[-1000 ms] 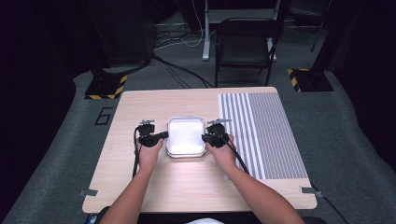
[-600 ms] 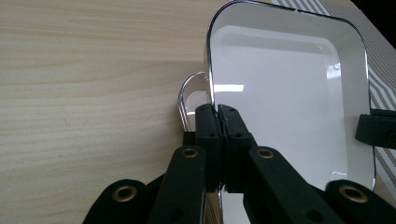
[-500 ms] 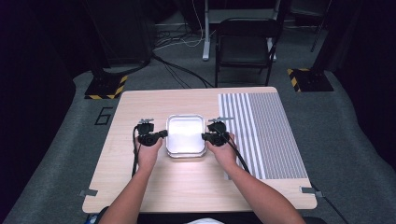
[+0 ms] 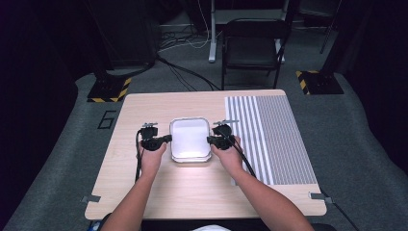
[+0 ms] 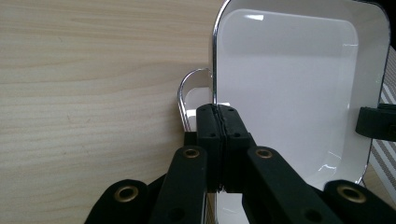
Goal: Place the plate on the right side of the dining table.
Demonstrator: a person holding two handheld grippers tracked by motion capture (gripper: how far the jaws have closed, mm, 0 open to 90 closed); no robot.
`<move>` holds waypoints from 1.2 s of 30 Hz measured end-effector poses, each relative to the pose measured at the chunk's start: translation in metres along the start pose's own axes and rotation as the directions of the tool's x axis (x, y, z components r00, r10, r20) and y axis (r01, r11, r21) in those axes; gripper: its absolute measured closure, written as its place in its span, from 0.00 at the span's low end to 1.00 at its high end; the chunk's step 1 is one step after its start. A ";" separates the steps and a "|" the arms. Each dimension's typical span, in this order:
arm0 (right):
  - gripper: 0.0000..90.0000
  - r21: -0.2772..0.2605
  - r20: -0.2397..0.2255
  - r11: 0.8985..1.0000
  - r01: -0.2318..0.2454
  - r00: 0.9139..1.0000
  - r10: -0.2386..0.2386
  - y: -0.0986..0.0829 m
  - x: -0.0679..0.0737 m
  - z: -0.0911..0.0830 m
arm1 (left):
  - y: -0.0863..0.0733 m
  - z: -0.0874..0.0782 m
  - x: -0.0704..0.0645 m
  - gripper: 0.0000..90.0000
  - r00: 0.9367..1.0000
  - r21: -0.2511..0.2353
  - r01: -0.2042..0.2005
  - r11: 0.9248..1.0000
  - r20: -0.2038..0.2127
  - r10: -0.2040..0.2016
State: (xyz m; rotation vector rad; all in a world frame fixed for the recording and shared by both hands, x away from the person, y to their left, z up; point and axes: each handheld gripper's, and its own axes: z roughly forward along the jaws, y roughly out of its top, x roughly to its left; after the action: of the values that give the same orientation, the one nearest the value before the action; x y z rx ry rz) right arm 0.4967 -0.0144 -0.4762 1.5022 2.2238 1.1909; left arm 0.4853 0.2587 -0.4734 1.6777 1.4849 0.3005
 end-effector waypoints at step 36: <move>0.98 -0.044 0.005 0.999 -0.027 1.000 0.027 -0.006 -0.003 -0.004 | -0.010 0.000 -0.009 0.97 1.000 0.021 -0.016 1.000 0.000 0.016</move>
State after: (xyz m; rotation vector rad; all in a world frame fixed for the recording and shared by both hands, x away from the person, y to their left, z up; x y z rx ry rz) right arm 0.4918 -0.0196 -0.4784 1.5220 2.1661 1.2333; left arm 0.4760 0.2501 -0.4782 1.7067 1.4804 0.2946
